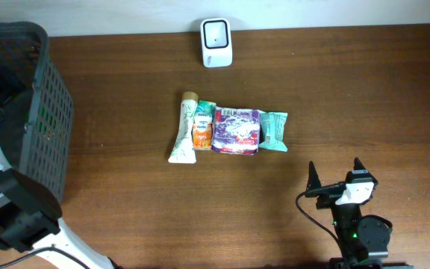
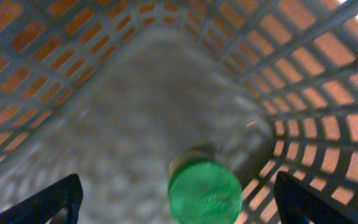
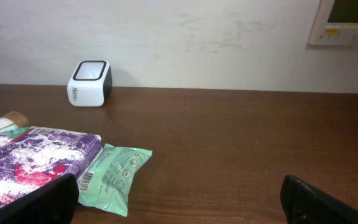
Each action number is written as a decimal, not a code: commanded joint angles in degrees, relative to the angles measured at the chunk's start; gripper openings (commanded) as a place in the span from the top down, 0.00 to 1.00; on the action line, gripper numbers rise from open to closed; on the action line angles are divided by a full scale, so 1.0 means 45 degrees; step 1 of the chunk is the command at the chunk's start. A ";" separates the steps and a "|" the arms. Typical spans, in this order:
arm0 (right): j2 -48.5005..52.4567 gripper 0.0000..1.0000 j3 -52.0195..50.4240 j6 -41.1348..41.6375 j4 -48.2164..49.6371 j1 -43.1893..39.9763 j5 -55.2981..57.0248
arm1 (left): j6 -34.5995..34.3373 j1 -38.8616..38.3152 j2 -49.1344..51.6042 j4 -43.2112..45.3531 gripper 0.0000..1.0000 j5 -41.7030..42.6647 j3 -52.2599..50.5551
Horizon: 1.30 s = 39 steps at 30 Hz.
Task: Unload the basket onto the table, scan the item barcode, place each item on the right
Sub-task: 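Reach the left gripper back into the basket and grasp the green-lidded jar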
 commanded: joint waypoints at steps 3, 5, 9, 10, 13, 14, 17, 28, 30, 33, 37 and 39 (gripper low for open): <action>-0.0058 0.01 -0.0107 -0.0068 -0.0005 0.0126 -0.0068 | -0.0126 -0.0102 0.1088 0.0573 0.02 0.1302 -0.0209; -0.0058 0.01 -0.0107 -0.0073 -0.0005 0.0126 -0.0068 | -0.0121 -0.0233 0.1486 0.0588 0.00 0.1302 -0.0209; -0.0058 0.01 -0.0107 -0.0068 -0.0005 0.0126 -0.0068 | -0.0117 -0.0306 0.2040 0.0578 0.00 0.1258 -0.0214; -0.0058 0.01 -0.0107 -0.0068 -0.0005 0.0126 -0.0068 | -0.0117 -0.0355 0.2040 0.0578 0.00 0.1263 -0.0223; -0.0058 0.01 -0.0107 -0.0068 -0.0005 0.0126 -0.0068 | -0.0097 -0.0622 0.2040 0.0568 0.00 0.1258 -0.0223; -0.0058 0.01 -0.0107 -0.0073 -0.0005 0.0126 -0.0068 | 0.0000 -0.0743 0.2040 0.0578 0.01 0.1248 -0.0223; -0.0058 0.01 -0.0107 -0.0068 -0.0005 0.0126 -0.0068 | 0.0068 -0.0971 0.2127 0.0583 0.01 0.0437 -0.0223; -0.0058 0.01 -0.0107 -0.0068 -0.0005 0.0126 -0.0068 | 0.0073 -0.1025 0.2992 0.0243 0.23 0.0000 -0.0223; -0.0058 0.01 -0.0107 -0.0068 -0.0005 0.0126 -0.0068 | 0.0073 -0.1025 0.2987 0.0238 0.28 -0.0005 -0.0219; -0.0058 0.02 -0.0107 -0.0068 -0.0005 0.0126 -0.0068 | 0.0073 -0.1025 0.2987 0.0160 0.39 -0.0005 -0.0214; -0.0058 0.01 -0.0107 -0.0068 -0.0005 0.0126 -0.0068 | 0.0073 -0.0845 0.2841 -0.0792 0.39 -0.0879 0.0452; -0.0058 0.01 -0.0107 -0.0073 -0.0005 0.0126 -0.0068 | 0.0073 -0.0612 0.2778 -0.1948 0.39 -0.1540 0.1569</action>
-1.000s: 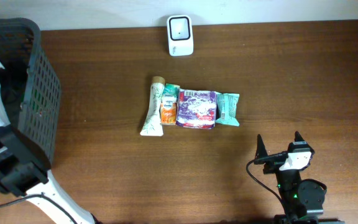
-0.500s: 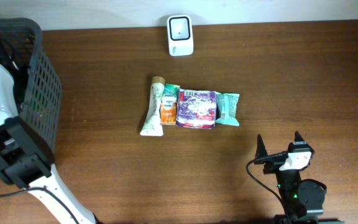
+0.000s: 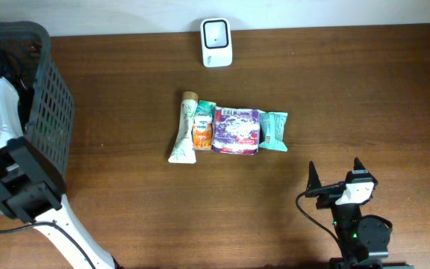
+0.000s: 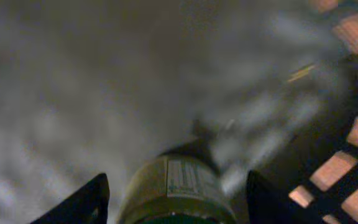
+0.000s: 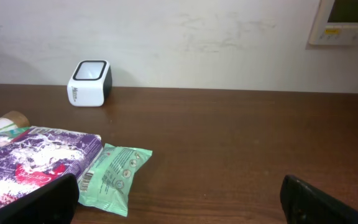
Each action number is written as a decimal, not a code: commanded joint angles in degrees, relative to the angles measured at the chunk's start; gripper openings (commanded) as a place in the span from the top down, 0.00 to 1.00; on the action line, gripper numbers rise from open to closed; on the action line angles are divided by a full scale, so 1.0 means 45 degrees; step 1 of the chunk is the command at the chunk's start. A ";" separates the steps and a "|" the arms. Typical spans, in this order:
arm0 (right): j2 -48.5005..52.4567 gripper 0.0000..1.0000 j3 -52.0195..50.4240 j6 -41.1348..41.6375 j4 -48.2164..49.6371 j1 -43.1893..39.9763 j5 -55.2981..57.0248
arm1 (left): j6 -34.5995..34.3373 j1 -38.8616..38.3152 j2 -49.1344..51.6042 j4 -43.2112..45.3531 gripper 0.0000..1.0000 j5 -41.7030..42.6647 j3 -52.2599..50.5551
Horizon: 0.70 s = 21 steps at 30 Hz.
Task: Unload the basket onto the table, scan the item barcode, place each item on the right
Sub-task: 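Reach the left gripper back into the basket and grasp the green-lidded jar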
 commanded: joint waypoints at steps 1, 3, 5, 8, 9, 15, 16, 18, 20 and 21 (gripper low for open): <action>-0.0058 0.01 -0.0107 -0.0073 -0.0010 0.0126 -0.0068 | 0.0019 0.0486 -0.0194 -0.1613 0.39 -0.1175 0.2147; -0.0058 0.01 -0.0107 -0.0073 -0.0010 0.0126 -0.0068 | 0.0019 0.0782 -0.0194 -0.2817 0.39 -0.1171 0.3473; -0.0058 0.01 -0.0107 -0.0068 -0.0010 0.0126 -0.0068 | -0.0039 0.1117 -0.0199 -0.4012 0.39 -0.1156 0.4881; -0.0058 0.01 -0.0107 -0.0068 -0.0010 0.0126 -0.0068 | -0.0146 0.1370 -0.0228 -0.5173 0.39 -0.1161 0.6067; -0.0058 0.01 -0.0107 -0.0068 -0.0010 0.0126 -0.0068 | -0.0325 0.1452 -0.0267 -0.5532 0.39 -0.1078 0.6489; -0.0058 0.01 -0.0107 -0.0073 -0.0010 0.0126 -0.0068 | -0.0850 0.1695 -0.1243 -0.6028 0.39 -0.0787 0.7849; -0.0058 0.01 -0.0107 -0.0068 -0.0010 0.0126 -0.0068 | -0.0850 0.1695 -0.1268 -0.6003 0.39 -0.0782 0.7849; -0.0058 0.01 -0.0107 -0.0073 -0.0010 0.0126 -0.0068 | -0.0850 0.1695 -0.1268 -0.6096 0.39 -0.0777 0.7844; -0.0058 0.01 -0.0107 -0.0068 -0.0010 0.0126 -0.0068 | -0.0947 0.1710 -0.1389 -0.5989 0.38 -0.0767 0.7849; -0.0058 0.01 -0.0107 -0.0068 -0.0010 0.0126 -0.0068 | -0.0947 0.1710 -0.1501 -0.5785 0.37 -0.0675 0.7849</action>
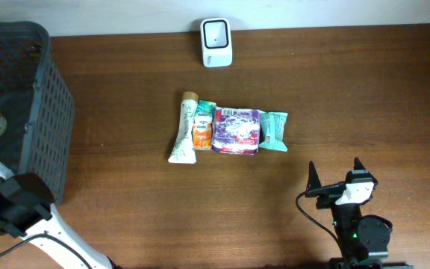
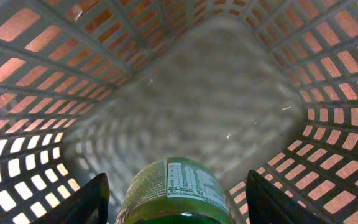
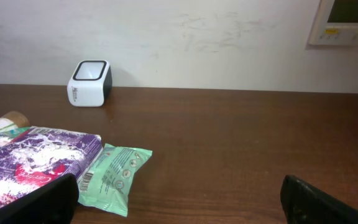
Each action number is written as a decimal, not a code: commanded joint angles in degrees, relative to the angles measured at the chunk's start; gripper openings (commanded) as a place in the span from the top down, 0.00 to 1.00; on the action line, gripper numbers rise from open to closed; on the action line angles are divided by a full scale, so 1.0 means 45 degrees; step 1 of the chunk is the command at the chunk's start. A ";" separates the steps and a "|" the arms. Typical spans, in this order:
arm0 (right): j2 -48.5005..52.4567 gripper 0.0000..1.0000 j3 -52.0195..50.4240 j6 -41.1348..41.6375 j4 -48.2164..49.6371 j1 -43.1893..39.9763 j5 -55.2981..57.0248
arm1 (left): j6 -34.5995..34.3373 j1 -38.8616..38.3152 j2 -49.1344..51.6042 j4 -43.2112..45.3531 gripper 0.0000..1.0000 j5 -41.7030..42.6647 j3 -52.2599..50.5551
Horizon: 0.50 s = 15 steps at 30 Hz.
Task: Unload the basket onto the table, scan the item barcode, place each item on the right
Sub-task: 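Reach the left gripper back into the basket and grasp the green-lidded jar, then carry the green-lidded jar past the scanner and set it left of the tube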
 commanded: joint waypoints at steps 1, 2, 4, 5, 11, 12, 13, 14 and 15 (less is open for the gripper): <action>-0.0058 0.01 -0.0107 -0.0068 -0.0005 0.0126 -0.0068 | -0.0267 0.0112 -0.0811 0.0476 0.36 0.0243 0.0282; -0.0058 0.01 -0.0107 -0.0068 -0.0005 0.0126 -0.0068 | -0.0267 0.0107 -0.1146 0.0869 0.36 0.0525 0.0287; -0.0058 0.01 -0.0107 -0.0068 -0.0005 0.0126 -0.0068 | -0.0267 0.0107 -0.1724 0.1302 0.36 0.1248 0.0287; -0.0058 0.01 -0.0107 -0.0068 -0.0005 0.0126 -0.0068 | -0.0267 0.0107 -0.2006 0.1530 0.36 0.1661 0.0287; -0.0058 0.01 -0.0107 -0.0068 -0.0005 0.0126 -0.0068 | -0.1336 0.0083 -0.4046 0.3181 0.38 0.4420 0.0287; -0.0058 0.01 -0.0107 -0.0073 -0.0005 0.0126 -0.0068 | -0.1375 0.0083 -0.4260 0.3458 0.39 0.5333 0.0287; -0.0058 0.01 -0.0107 -0.0068 -0.0005 0.0126 -0.0068 | -0.1379 0.0078 -0.4367 0.3580 0.39 0.5906 0.0287; -0.0058 0.01 -0.0107 -0.0068 -0.0005 0.0126 -0.0068 | -0.1384 0.0078 -0.4473 0.3662 0.39 0.6805 0.0287; -0.0058 0.01 -0.0107 -0.0073 -0.0005 0.0126 -0.0068 | -0.1472 0.0010 -0.4571 0.3662 0.41 0.7951 0.0287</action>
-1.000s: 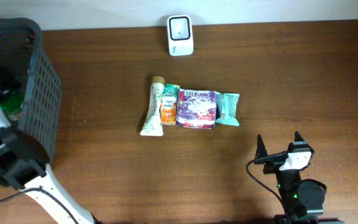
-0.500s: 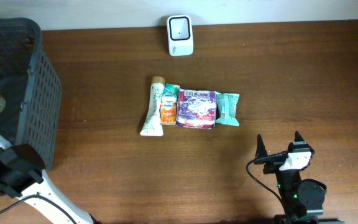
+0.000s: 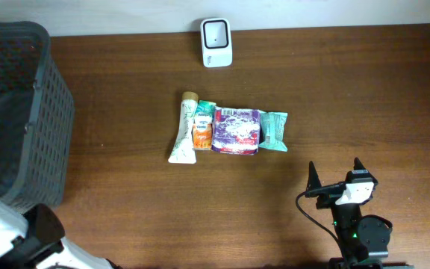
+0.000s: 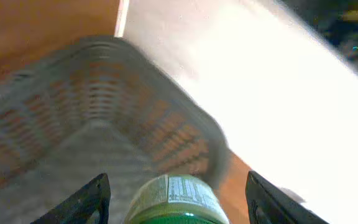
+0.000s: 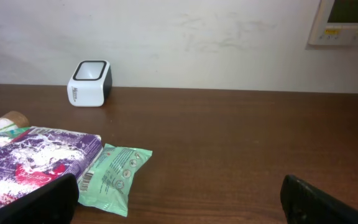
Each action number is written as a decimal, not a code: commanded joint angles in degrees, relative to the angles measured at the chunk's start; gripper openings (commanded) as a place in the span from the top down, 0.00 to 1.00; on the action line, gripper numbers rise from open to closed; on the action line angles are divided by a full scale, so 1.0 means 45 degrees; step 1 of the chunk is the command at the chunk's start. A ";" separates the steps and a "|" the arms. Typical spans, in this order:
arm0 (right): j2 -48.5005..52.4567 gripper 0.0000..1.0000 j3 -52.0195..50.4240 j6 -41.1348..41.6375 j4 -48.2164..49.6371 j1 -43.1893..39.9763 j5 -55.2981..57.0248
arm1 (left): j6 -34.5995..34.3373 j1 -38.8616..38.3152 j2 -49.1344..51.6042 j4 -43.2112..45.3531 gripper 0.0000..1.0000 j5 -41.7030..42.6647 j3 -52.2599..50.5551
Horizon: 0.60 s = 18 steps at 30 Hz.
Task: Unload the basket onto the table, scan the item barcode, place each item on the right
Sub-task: 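Carry the green-lidded jar past the scanner and set it left of the tube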
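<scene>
A green bottle (image 4: 175, 198) with a white printed label sits between the black fingers (image 4: 84, 202) of my left gripper (image 4: 178, 210), which is shut on it. It hangs above the dark mesh basket (image 4: 98, 118). Overhead, only the bottle's round end shows, at the frame's left edge over the basket (image 3: 47, 112). The white scanner (image 3: 216, 32) stands at the table's far edge, also visible as the scanner (image 5: 90, 83) in the right wrist view. My right gripper (image 3: 337, 176) rests open at the near right, nothing between its fingers.
A row of items lies mid-table: a pale tube (image 3: 183, 128), a small orange pack (image 3: 202, 133), a purple pack (image 3: 236, 131) and a mint-green packet (image 3: 275, 131). The left arm's base (image 3: 21, 246) sits at the near left corner. A wall runs behind the scanner.
My left gripper, still shut on the green bottle, has gone from deep inside the basket to above its rim, and farther back along the left edge overhead. The right arm has not moved.
My left gripper was open above a green-capped bottle on the basket floor. Then it was low around the bottle. Then it held the bottle off the floor inside the basket, and now holds it above the basket. The right gripper stayed open and still.
</scene>
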 commanded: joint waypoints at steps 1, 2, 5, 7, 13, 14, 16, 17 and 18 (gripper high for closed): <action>-0.0058 0.01 -0.0107 -0.0073 -0.0010 0.0126 -0.0068 | -0.0457 -0.0121 -0.0486 0.0185 0.41 0.3784 0.0214; -0.0058 0.01 -0.0107 -0.0073 -0.0010 0.0126 -0.0068 | -0.0554 -0.0413 -0.0486 0.0199 0.41 0.4517 0.0214; -0.0058 0.01 -0.0107 -0.0073 -0.0010 0.0126 -0.0068 | -0.0588 -0.1880 -0.0486 0.0189 0.41 0.4983 0.0209; -0.0058 0.01 -0.0107 -0.0073 -0.0010 0.0126 -0.0068 | -0.0583 -0.3512 -0.0452 0.0189 0.41 0.4367 0.0204; -0.0058 0.01 -0.0107 -0.0078 -0.0010 0.0126 -0.0068 | -0.0578 -0.7378 0.0277 0.0170 0.42 -0.0593 -0.0015; -0.0058 0.01 -0.0107 -0.0073 -0.0010 0.0126 -0.0068 | -0.0578 -0.7873 0.0568 0.0121 0.42 -0.1394 -0.0024; -0.0058 0.01 -0.0107 -0.0073 -0.0010 0.0126 -0.0068 | -0.0578 -0.8718 0.1331 0.0034 0.42 -0.2584 -0.0024; -0.0058 0.01 -0.0107 -0.0078 -0.0010 0.0126 -0.0068 | -0.0578 -0.8971 0.1647 0.0010 0.42 -0.2822 -0.0024; -0.0058 0.01 -0.0107 -0.0073 -0.0010 0.0126 -0.0068 | -0.0578 -0.9180 0.1967 -0.0010 0.41 -0.3016 -0.0024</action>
